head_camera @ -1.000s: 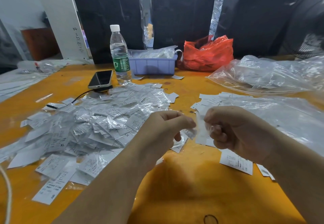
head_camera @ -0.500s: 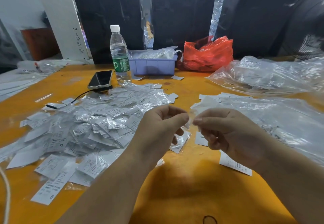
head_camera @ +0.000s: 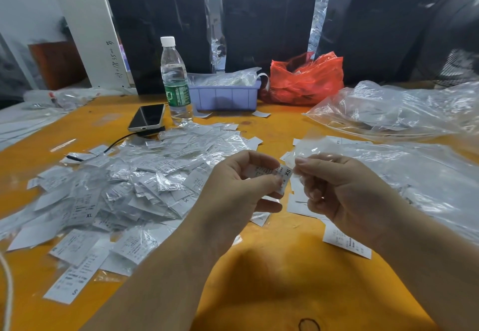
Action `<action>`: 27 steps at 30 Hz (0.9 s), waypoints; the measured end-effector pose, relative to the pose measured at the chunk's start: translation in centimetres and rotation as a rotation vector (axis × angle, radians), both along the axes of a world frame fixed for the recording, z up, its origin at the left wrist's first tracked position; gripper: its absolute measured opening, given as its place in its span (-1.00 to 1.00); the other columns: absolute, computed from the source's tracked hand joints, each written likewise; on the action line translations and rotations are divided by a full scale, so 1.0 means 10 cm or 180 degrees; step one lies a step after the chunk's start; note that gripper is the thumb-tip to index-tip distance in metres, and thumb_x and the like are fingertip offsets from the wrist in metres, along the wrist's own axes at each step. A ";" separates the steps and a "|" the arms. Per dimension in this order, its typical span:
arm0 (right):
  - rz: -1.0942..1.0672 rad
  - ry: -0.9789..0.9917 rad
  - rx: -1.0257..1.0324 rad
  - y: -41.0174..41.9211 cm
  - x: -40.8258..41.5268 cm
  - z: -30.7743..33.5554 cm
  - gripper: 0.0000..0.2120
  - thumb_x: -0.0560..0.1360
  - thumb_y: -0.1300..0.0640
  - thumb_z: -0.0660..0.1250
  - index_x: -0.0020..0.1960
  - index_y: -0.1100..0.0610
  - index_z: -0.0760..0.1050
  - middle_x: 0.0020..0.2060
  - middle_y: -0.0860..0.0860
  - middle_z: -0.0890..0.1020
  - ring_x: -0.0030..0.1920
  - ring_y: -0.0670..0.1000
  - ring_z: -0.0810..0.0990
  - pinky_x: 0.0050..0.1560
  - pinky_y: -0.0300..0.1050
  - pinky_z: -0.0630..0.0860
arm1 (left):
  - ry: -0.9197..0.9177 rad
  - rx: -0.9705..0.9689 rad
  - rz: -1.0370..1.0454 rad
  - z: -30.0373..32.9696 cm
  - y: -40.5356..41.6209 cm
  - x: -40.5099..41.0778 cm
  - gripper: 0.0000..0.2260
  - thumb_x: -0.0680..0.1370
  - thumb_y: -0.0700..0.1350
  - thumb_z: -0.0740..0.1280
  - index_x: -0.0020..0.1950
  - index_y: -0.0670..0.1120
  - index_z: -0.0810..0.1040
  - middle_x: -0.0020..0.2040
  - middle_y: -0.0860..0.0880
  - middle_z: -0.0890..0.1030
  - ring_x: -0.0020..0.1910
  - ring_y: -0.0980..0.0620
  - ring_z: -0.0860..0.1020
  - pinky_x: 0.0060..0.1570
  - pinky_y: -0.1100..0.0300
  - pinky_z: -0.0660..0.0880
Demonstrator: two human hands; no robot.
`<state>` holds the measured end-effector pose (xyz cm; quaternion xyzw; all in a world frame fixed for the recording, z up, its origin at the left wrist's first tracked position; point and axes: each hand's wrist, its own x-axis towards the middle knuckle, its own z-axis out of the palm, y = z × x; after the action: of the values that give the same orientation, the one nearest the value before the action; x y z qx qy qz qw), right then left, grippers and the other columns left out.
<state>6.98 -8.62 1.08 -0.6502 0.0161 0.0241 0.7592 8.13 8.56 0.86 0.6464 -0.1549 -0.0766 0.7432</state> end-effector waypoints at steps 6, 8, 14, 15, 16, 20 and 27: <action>-0.0055 -0.0020 -0.0002 0.00 -0.01 0.00 -0.89 0.26 0.09 0.46 -0.38 0.11 0.60 -0.44 0.03 0.45 -0.48 -0.06 0.36 -0.52 -0.26 0.32 | -0.0027 -0.0025 -0.0040 0.00 0.00 0.00 -0.82 0.48 -0.38 0.40 -0.13 -0.11 0.65 -0.26 -0.06 0.65 -0.33 -0.01 0.62 -0.34 0.17 0.58; -0.0095 -0.0045 -0.0017 -0.01 -0.01 -0.01 -0.89 0.26 0.08 0.46 -0.38 0.11 0.61 -0.43 0.03 0.44 -0.47 -0.07 0.36 -0.52 -0.25 0.32 | -0.0022 -0.0023 -0.0058 0.01 0.01 -0.01 -0.81 0.48 -0.39 0.40 -0.15 -0.10 0.66 -0.25 -0.07 0.65 -0.33 -0.01 0.62 -0.35 0.16 0.58; -0.0111 -0.0083 -0.0127 0.00 -0.02 0.00 -0.81 0.21 0.00 0.49 -0.40 0.12 0.62 -0.44 0.02 0.45 -0.46 -0.07 0.35 -0.50 -0.26 0.31 | -0.0083 0.0031 -0.0169 0.00 0.01 -0.01 -0.78 0.45 -0.37 0.43 -0.21 -0.05 0.67 -0.23 -0.11 0.63 -0.33 -0.02 0.61 -0.34 0.14 0.58; -0.0124 -0.0075 -0.0140 0.00 -0.02 0.00 -0.80 0.21 -0.01 0.49 -0.40 0.12 0.63 -0.44 0.02 0.45 -0.47 -0.08 0.35 -0.50 -0.26 0.32 | -0.0088 0.0037 -0.0192 0.00 0.01 -0.01 -0.79 0.45 -0.37 0.43 -0.21 -0.05 0.67 -0.24 -0.10 0.64 -0.33 -0.02 0.61 -0.34 0.15 0.58; -0.0139 -0.0069 -0.0157 0.00 -0.02 0.00 -0.79 0.22 -0.02 0.49 -0.40 0.12 0.63 -0.44 0.02 0.45 -0.47 -0.08 0.35 -0.50 -0.26 0.32 | -0.0087 0.0041 -0.0217 0.01 0.01 -0.01 -0.80 0.44 -0.36 0.43 -0.20 -0.06 0.68 -0.24 -0.10 0.64 -0.33 -0.02 0.61 -0.34 0.15 0.58; -0.0194 -0.0078 -0.0184 -0.01 -0.01 -0.01 -0.79 0.27 -0.01 0.48 -0.41 0.13 0.63 -0.45 0.01 0.43 -0.48 -0.08 0.35 -0.51 -0.26 0.30 | -0.0041 0.0024 -0.0242 0.01 0.00 -0.01 -0.82 0.39 -0.33 0.46 -0.22 -0.04 0.68 -0.24 -0.12 0.63 -0.34 -0.02 0.60 -0.36 0.16 0.57; -0.0049 -0.0080 -0.0135 0.00 -0.01 -0.01 -0.81 0.20 0.04 0.52 -0.33 0.16 0.64 -0.46 0.00 0.45 -0.47 -0.07 0.34 -0.50 -0.26 0.28 | 0.0017 0.0038 0.0101 0.00 0.00 0.01 -0.86 0.48 -0.39 0.39 -0.06 -0.19 0.62 -0.21 -0.17 0.62 -0.34 0.01 0.61 -0.39 0.18 0.56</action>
<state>6.84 -8.58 0.99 -0.6663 0.0120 0.0098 0.7456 8.19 8.54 0.82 0.6530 -0.1423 -0.0674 0.7408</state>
